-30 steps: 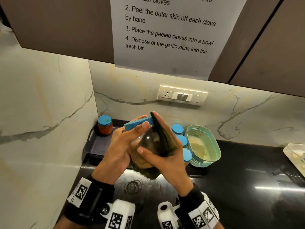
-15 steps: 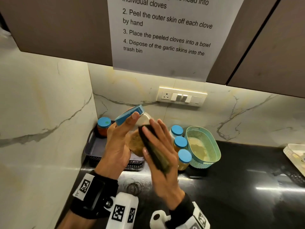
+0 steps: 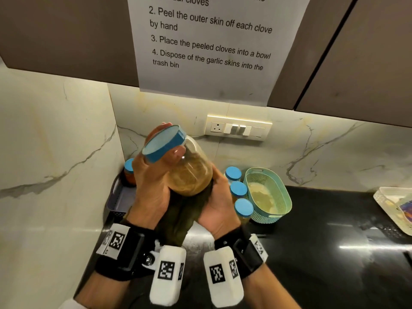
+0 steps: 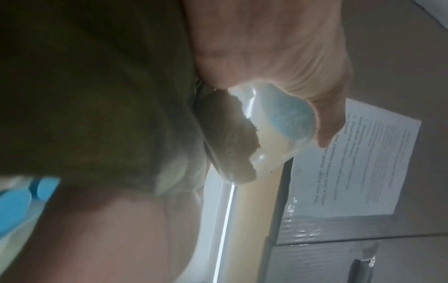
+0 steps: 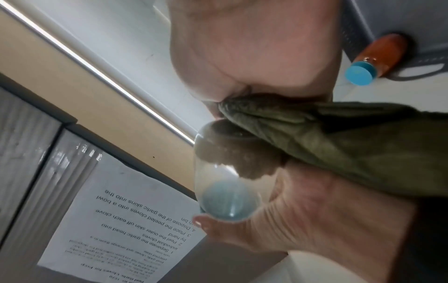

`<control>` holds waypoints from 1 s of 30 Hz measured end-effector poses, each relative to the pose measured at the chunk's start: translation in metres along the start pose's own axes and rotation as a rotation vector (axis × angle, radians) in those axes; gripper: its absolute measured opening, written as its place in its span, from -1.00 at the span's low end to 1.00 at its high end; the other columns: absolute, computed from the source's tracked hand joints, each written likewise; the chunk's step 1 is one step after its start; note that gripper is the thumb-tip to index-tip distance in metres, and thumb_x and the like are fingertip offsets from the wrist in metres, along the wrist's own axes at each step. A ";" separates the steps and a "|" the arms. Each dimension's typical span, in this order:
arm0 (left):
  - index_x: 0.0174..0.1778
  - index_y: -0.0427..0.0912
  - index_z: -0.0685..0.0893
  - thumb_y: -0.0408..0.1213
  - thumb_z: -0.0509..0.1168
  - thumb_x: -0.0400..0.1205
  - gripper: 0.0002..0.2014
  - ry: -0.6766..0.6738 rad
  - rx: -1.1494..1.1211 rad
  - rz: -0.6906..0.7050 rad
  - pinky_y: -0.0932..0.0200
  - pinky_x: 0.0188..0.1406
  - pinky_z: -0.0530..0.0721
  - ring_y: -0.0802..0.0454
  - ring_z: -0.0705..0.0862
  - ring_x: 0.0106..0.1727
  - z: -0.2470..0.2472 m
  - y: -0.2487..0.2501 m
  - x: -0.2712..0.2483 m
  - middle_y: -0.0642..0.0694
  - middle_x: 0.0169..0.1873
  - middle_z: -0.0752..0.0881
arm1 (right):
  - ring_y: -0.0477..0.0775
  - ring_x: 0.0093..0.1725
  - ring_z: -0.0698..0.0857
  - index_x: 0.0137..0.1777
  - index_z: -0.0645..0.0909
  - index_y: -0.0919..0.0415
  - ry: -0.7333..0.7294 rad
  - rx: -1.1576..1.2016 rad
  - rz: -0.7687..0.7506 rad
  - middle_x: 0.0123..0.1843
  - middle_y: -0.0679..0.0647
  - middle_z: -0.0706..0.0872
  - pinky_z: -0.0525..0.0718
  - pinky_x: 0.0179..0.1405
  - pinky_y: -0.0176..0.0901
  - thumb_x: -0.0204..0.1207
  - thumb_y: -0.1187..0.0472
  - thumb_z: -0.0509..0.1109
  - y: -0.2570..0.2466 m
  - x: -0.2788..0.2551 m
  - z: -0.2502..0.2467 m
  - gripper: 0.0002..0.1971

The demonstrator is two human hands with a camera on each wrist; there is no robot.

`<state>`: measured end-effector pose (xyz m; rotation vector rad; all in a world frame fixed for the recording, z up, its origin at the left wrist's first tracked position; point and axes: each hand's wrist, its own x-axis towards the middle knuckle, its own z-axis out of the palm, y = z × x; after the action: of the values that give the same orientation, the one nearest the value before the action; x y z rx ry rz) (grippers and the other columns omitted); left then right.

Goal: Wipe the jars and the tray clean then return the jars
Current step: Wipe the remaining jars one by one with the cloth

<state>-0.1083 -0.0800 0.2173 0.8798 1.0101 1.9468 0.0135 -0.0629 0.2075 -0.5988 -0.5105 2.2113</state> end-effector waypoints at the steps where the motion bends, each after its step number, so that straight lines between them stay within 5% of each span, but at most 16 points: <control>1: 0.48 -0.44 0.57 0.37 0.70 0.12 0.19 0.019 0.051 0.055 -0.54 0.39 0.63 -0.56 0.66 0.35 0.001 -0.002 0.003 -0.56 0.29 0.66 | 0.31 0.31 0.77 0.34 0.82 0.23 -0.012 0.040 0.021 0.32 0.31 0.80 0.61 0.51 0.18 0.49 -0.08 0.48 0.005 0.002 0.000 -0.48; 4: 0.43 -0.31 0.63 0.49 0.58 0.19 0.10 0.130 0.348 0.247 -0.23 0.36 0.73 -0.22 0.73 0.32 0.001 -0.006 0.010 -0.27 0.26 0.75 | 0.34 0.59 0.60 0.56 0.65 0.23 -0.043 0.103 0.085 0.57 0.33 0.65 0.38 0.73 0.28 0.61 -0.12 0.39 0.017 0.002 0.002 -0.38; 8: 0.40 -0.05 0.62 0.29 0.62 0.32 -0.19 0.160 0.512 0.417 -0.08 0.38 0.72 0.02 0.72 0.33 -0.007 -0.018 0.016 -0.09 0.30 0.75 | 0.37 0.65 0.54 0.59 0.63 0.24 0.007 0.134 0.080 0.57 0.34 0.65 0.33 0.76 0.33 0.77 -0.19 0.22 0.025 -0.002 -0.013 -0.40; 11: 0.31 0.20 0.57 0.32 0.61 0.28 -0.28 0.184 0.492 0.425 -0.05 0.35 0.73 0.30 0.69 0.26 -0.015 -0.026 0.016 0.09 0.22 0.73 | 0.45 0.58 0.61 0.50 0.70 0.26 0.127 0.135 -0.008 0.46 0.38 0.73 0.42 0.69 0.42 0.76 -0.20 0.26 0.023 -0.006 -0.024 -0.41; 15: 0.31 0.09 0.68 0.43 0.65 0.16 -0.15 0.167 0.369 0.305 -0.33 0.29 0.74 -0.07 0.76 0.25 -0.022 -0.037 0.005 -0.04 0.17 0.79 | 0.38 0.38 0.78 0.39 0.78 0.18 0.214 -0.006 -0.184 0.33 0.31 0.83 0.63 0.53 0.37 0.73 -0.23 0.29 0.010 -0.012 -0.036 -0.47; 19: 0.21 0.53 0.67 0.39 0.64 0.20 -0.36 0.036 0.337 0.315 -0.02 0.34 0.73 0.20 0.72 0.27 -0.007 -0.035 -0.018 0.39 0.14 0.75 | 0.25 0.20 0.85 0.26 0.86 0.11 0.186 -0.033 -0.176 0.27 0.25 0.86 0.74 0.35 0.18 0.75 -0.22 0.25 -0.008 -0.008 -0.035 -0.51; 23: 0.30 0.19 0.64 0.31 0.68 0.22 -0.26 0.013 0.309 0.305 0.03 0.35 0.72 0.26 0.70 0.28 -0.001 -0.036 -0.017 0.42 0.16 0.74 | 0.25 0.08 0.90 0.22 0.88 0.21 0.101 0.062 -0.029 0.20 0.29 0.87 0.82 0.21 0.11 0.74 -0.19 0.26 -0.005 -0.005 -0.031 -0.47; 27: 0.40 -0.42 0.61 -0.32 0.76 0.27 -0.21 -0.059 0.403 0.336 0.44 0.33 0.58 0.37 0.67 0.32 0.000 -0.040 -0.005 0.07 0.28 0.72 | 0.28 0.11 0.90 0.17 0.89 0.27 0.058 0.134 0.047 0.24 0.30 0.87 0.74 0.37 0.16 0.70 -0.12 0.25 0.019 -0.007 -0.031 -0.48; 30: 0.36 -0.44 0.63 -0.41 0.76 0.27 -0.25 -0.082 0.423 0.329 0.45 0.32 0.58 0.36 0.68 0.29 -0.007 -0.047 0.001 -0.03 0.26 0.72 | 0.35 0.16 0.89 0.22 0.87 0.26 0.096 0.146 0.053 0.32 0.35 0.82 0.65 0.42 0.28 0.77 -0.16 0.19 0.027 -0.013 -0.042 -0.44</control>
<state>-0.0997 -0.0625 0.1738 1.4264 1.3207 1.9706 0.0295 -0.0825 0.1627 -0.6435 -0.2835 2.2339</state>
